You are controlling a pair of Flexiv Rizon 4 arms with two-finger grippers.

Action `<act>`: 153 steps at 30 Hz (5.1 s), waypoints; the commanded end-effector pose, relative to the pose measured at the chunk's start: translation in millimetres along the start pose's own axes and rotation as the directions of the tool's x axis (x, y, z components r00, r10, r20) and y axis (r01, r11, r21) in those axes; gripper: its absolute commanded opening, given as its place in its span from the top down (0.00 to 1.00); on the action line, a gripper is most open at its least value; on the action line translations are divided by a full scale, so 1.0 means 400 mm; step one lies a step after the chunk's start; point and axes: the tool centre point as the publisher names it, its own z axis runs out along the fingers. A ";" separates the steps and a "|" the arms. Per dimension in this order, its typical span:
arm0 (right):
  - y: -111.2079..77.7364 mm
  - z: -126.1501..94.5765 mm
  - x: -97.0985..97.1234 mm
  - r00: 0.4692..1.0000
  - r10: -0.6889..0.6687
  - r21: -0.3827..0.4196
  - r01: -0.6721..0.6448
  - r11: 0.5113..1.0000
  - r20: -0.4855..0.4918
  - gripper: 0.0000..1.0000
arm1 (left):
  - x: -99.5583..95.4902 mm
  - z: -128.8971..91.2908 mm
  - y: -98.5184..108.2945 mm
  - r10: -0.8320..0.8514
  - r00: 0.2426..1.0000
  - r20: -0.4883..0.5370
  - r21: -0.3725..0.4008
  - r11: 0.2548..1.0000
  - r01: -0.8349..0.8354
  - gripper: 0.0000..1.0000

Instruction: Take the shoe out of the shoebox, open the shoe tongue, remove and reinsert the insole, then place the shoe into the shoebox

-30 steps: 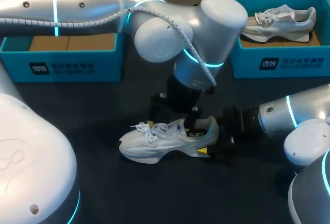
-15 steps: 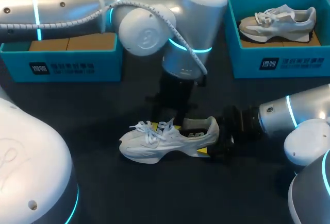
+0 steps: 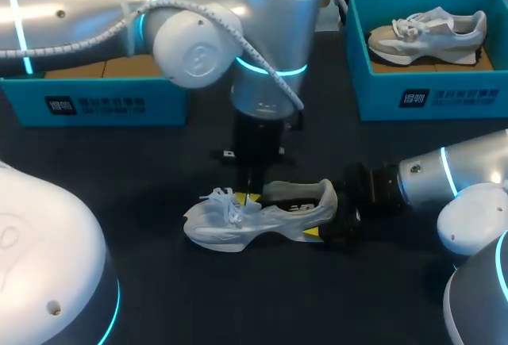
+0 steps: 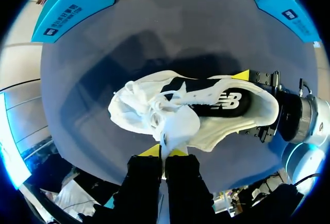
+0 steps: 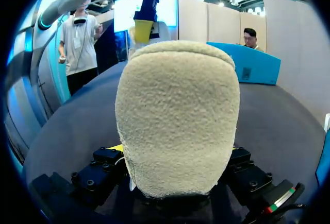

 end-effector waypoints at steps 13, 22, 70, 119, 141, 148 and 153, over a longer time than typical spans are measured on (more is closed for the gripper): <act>-0.004 0.018 0.001 1.000 0.002 0.008 -0.002 1.000 0.002 1.00 | -0.145 0.029 -0.018 -0.104 0.990 -0.099 0.070 0.991 0.111 1.00; -0.004 0.018 0.001 1.000 0.002 0.008 -0.002 1.000 0.002 1.00 | -0.170 0.117 -0.054 -0.193 0.975 -0.108 0.109 0.973 0.205 1.00; -0.004 0.018 0.001 1.000 0.002 0.008 -0.002 1.000 0.002 1.00 | -0.135 -0.029 -0.044 0.147 0.986 -0.079 0.226 0.966 -0.126 0.00; -0.004 0.018 0.001 1.000 0.002 0.008 -0.002 1.000 0.002 1.00 | 0.044 -0.080 -0.098 0.944 0.091 0.318 0.330 -0.020 -0.944 1.00; -0.004 0.018 0.001 1.000 0.002 0.008 -0.002 1.000 0.002 1.00 | 0.132 -0.113 -0.048 0.939 0.147 0.310 0.328 0.040 -0.944 1.00; -0.004 0.018 0.001 1.000 0.002 0.008 -0.002 1.000 0.002 1.00 | 0.132 -0.113 -0.048 0.939 0.147 0.310 0.328 0.040 -0.944 1.00; -0.004 0.018 0.001 1.000 0.002 0.008 -0.002 1.000 0.002 1.00 | 0.147 -0.077 -0.062 0.961 0.066 0.268 0.289 -0.014 -0.957 1.00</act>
